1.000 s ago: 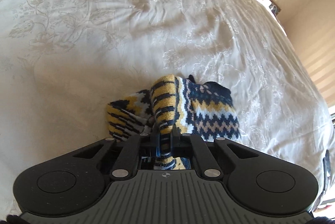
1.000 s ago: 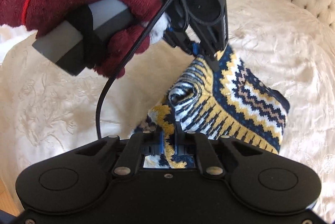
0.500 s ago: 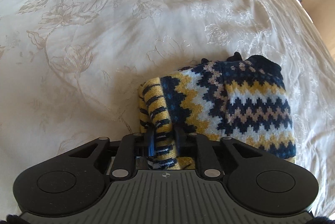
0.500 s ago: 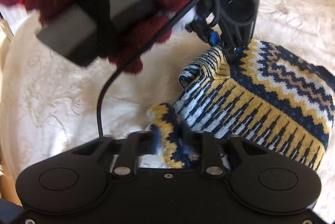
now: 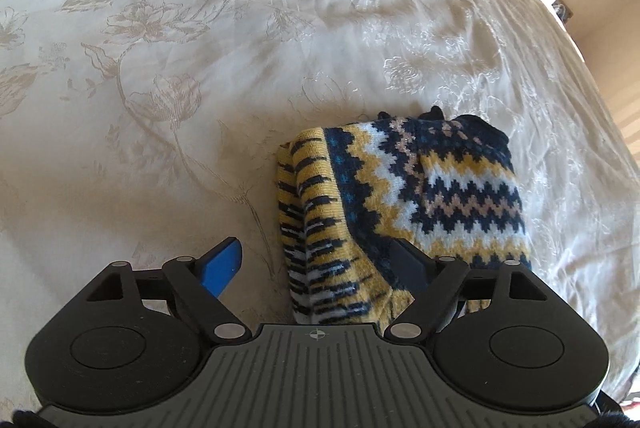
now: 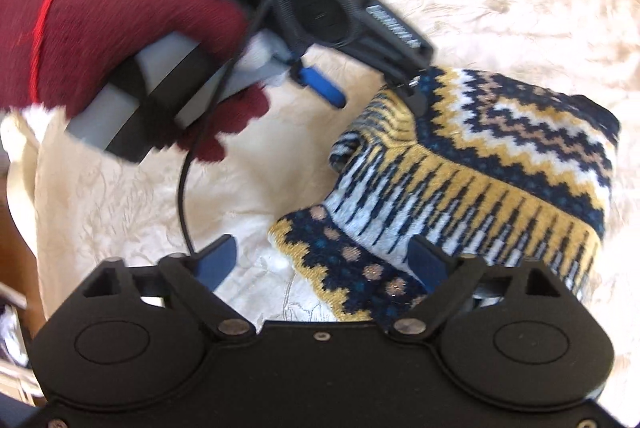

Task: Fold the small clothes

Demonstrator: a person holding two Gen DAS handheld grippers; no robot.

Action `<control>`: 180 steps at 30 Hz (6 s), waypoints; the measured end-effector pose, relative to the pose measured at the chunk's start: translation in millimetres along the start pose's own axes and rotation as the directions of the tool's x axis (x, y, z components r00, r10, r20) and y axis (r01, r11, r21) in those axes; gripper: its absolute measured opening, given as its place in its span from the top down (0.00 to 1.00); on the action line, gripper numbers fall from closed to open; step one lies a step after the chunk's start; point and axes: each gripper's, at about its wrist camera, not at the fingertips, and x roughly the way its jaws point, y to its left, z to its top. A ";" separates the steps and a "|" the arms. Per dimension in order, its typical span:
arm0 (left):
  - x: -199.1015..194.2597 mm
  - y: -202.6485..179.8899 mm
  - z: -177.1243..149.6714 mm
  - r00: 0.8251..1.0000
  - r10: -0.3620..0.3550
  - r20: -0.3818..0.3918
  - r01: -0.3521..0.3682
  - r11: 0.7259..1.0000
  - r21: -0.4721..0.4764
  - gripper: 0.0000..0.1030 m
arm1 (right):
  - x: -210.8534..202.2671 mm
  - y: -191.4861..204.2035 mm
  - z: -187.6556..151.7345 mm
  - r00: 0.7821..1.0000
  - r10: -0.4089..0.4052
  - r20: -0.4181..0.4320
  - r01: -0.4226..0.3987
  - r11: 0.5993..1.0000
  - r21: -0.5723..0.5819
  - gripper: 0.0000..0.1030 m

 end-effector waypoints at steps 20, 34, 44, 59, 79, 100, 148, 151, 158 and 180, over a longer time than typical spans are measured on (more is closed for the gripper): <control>-20.9 -21.9 -75.3 0.997 -0.059 -0.052 0.056 0.996 -0.064 0.09 | -39.6 -149.0 -9.6 0.992 -0.093 0.086 0.039 0.868 0.496 0.00; 36.9 -22.8 -82.5 0.977 -0.145 -0.153 0.127 0.984 -0.124 0.06 | 42.0 -216.1 18.0 0.996 0.074 0.054 -0.092 0.739 0.668 0.00; 47.8 -9.5 -79.8 0.942 -0.306 -0.137 0.273 0.938 -0.215 0.40 | 81.1 -225.8 17.6 0.967 0.230 0.107 -0.240 0.696 0.677 0.00; 13.2 -89.0 -143.6 0.898 -0.408 -0.168 0.388 0.911 -0.141 0.58 | 14.1 -188.3 21.1 0.983 0.183 -0.012 -0.136 0.774 0.618 0.53; -50.8 -178.6 -278.0 0.998 -0.055 -0.026 0.053 0.997 -0.047 0.41 | -31.4 -154.5 -19.3 0.988 0.014 -0.157 0.059 0.892 0.448 0.08; -10.6 -221.9 -176.4 0.990 -0.036 0.133 0.033 0.999 0.020 0.35 | -44.6 -162.0 -12.2 0.991 -0.097 -0.095 0.133 0.837 0.531 0.00; 19.1 -172.3 -208.0 0.997 0.039 0.070 -0.048 0.989 0.137 0.21 | 23.6 -122.8 -20.1 0.897 -0.381 -0.223 0.432 0.860 0.272 0.01; 12.5 -176.1 -209.7 0.996 0.037 0.079 -0.049 0.986 0.157 0.16 | 12.5 -119.7 -21.2 0.902 -0.385 -0.194 0.426 0.864 0.268 0.01; -17.5 -190.8 -230.9 0.986 0.093 0.135 -0.117 0.976 0.181 0.04 | -17.3 -108.7 -24.1 0.923 -0.363 -0.125 0.384 0.873 0.300 0.00; -120.4 -255.3 -298.8 0.946 0.161 0.281 -0.176 0.984 0.030 0.06 | -136.0 -60.6 -58.7 0.947 -0.283 0.151 0.224 0.920 0.320 0.00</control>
